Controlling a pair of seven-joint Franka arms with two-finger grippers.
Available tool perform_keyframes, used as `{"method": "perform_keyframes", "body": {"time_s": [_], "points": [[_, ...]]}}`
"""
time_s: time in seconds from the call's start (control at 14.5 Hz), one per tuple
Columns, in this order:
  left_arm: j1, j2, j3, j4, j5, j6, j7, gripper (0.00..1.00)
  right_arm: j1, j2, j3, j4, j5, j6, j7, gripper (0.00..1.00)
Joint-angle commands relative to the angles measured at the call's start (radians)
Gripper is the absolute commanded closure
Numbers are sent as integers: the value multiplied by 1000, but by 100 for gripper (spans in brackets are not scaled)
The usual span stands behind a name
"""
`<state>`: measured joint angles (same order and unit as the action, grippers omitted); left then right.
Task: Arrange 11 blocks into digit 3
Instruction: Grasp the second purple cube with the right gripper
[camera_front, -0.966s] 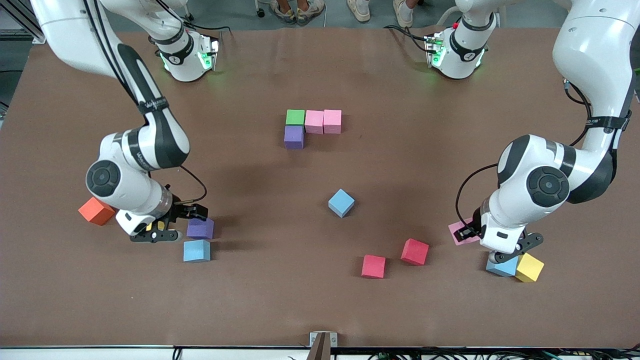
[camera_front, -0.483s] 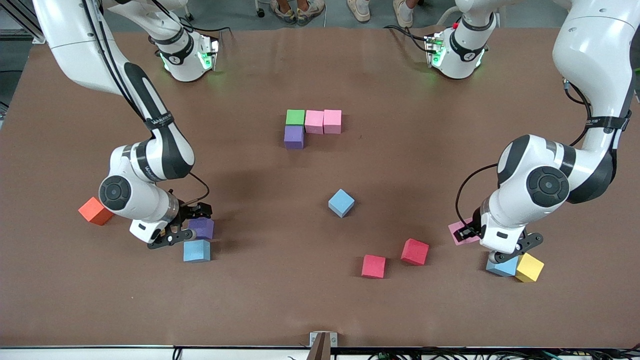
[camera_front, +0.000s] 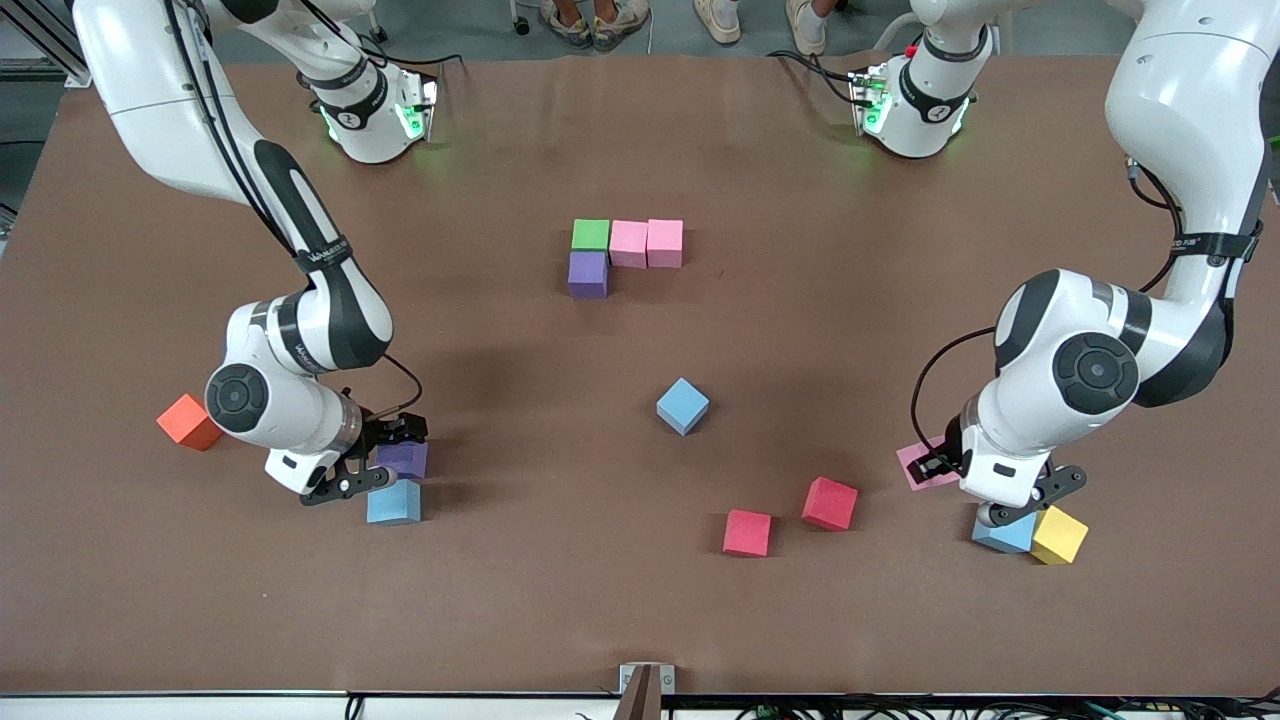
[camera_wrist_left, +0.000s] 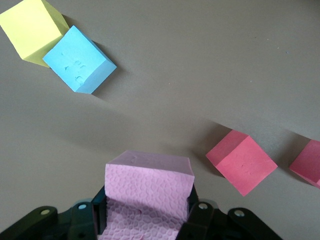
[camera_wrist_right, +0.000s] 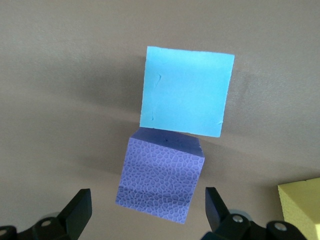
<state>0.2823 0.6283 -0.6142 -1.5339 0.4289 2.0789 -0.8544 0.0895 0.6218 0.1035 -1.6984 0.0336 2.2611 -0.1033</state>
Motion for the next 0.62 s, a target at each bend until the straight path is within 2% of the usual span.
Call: {"method": "perform_keyframes", "body": {"time_s": [0.0,0.28,0.55], "points": [[6,-16,-6,-8,-19,-16,21,88,19,24,-19,22,-20,1,20,0],[6,-16,-6,-8,-19,-16,21,88,52,30,-44,26,-17,5,49,0],[6,-16,-6,-8,-19,-16,21,88,61,56,-60,65,-18,5,50,6]]}}
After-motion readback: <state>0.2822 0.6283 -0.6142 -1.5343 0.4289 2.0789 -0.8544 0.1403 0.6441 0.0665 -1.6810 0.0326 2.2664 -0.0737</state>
